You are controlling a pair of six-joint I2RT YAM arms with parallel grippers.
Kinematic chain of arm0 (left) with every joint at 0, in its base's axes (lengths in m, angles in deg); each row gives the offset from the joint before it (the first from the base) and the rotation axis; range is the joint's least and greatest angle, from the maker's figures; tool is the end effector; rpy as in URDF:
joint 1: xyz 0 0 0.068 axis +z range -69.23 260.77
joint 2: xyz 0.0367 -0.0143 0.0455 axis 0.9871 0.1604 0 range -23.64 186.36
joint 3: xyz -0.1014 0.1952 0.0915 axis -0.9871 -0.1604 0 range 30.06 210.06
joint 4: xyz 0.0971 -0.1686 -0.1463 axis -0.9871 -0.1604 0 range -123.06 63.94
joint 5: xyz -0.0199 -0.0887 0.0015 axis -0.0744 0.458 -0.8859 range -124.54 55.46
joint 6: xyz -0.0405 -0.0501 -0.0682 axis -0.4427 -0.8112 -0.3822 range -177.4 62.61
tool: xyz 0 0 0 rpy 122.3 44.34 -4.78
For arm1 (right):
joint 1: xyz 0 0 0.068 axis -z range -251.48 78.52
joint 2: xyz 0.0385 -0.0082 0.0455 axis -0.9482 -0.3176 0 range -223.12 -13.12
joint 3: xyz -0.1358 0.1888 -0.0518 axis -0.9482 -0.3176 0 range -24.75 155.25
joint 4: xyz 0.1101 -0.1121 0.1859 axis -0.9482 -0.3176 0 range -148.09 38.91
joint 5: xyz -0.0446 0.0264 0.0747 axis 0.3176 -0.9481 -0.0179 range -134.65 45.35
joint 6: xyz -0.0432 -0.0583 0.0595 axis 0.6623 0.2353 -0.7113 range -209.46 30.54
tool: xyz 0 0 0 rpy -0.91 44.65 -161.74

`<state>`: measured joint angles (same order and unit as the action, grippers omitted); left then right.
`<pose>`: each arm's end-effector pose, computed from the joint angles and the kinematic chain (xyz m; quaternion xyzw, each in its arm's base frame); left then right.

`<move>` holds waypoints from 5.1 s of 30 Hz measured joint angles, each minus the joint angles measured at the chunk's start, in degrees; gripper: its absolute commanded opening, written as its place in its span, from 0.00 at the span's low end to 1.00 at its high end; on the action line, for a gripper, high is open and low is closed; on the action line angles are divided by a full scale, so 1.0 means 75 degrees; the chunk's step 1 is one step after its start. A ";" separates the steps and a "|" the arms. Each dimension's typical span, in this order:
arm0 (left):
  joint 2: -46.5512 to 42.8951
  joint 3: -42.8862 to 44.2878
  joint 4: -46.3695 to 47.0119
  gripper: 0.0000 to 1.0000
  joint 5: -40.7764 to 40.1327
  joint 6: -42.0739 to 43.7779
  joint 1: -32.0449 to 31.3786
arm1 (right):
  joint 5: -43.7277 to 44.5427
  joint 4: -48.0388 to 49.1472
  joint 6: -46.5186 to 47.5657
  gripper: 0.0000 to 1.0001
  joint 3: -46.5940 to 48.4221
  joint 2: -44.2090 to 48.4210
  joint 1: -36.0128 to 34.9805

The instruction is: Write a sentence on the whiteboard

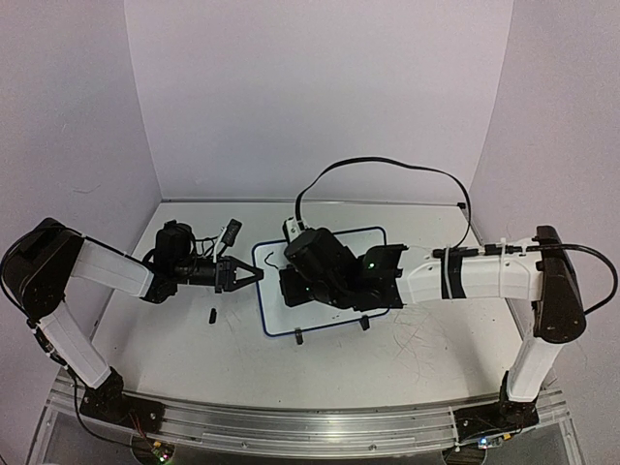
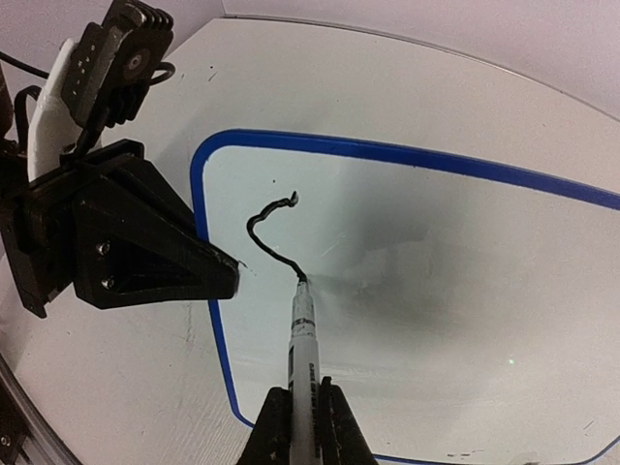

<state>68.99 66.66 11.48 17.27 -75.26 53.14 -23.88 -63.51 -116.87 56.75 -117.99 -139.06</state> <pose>0.2582 -0.2102 0.1477 0.3165 0.7056 -0.5302 0.3476 0.1932 0.3895 0.2101 -0.2235 0.8505 0.2220 0.4212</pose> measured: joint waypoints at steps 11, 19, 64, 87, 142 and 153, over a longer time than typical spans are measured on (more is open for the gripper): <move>-0.0002 0.0000 0.0000 0.00 0.0003 0.0000 -0.0010 | 0.0051 -0.0111 -0.0106 0.00 -0.0078 0.0013 -0.0060; -0.0002 0.0000 0.0001 0.00 0.0009 0.0000 -0.0010 | 0.0051 -0.0157 -0.0176 0.00 -0.0129 0.0010 -0.0103; -0.0101 -0.0087 0.0000 0.00 0.0004 0.0010 -0.0016 | -0.0270 -0.0242 0.0089 0.00 0.0243 -0.0276 -0.0205; -0.0142 -0.0101 0.0000 0.00 0.0009 0.0012 -0.0027 | -0.0265 0.0000 0.0204 0.00 -0.0509 0.0670 -0.0208; -0.0200 -0.0102 -0.0181 0.00 -0.0067 0.0201 -0.0027 | -0.0334 0.0700 0.0978 0.00 -0.0709 0.0590 -0.0030; -0.0200 -0.0099 -0.0195 0.00 -0.0064 0.0216 -0.0027 | -0.0234 0.0616 0.0905 0.00 -0.0587 0.0455 0.0099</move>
<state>67.49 65.91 10.02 16.79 -73.65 52.94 -25.63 -58.88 -110.09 52.35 -114.58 -138.32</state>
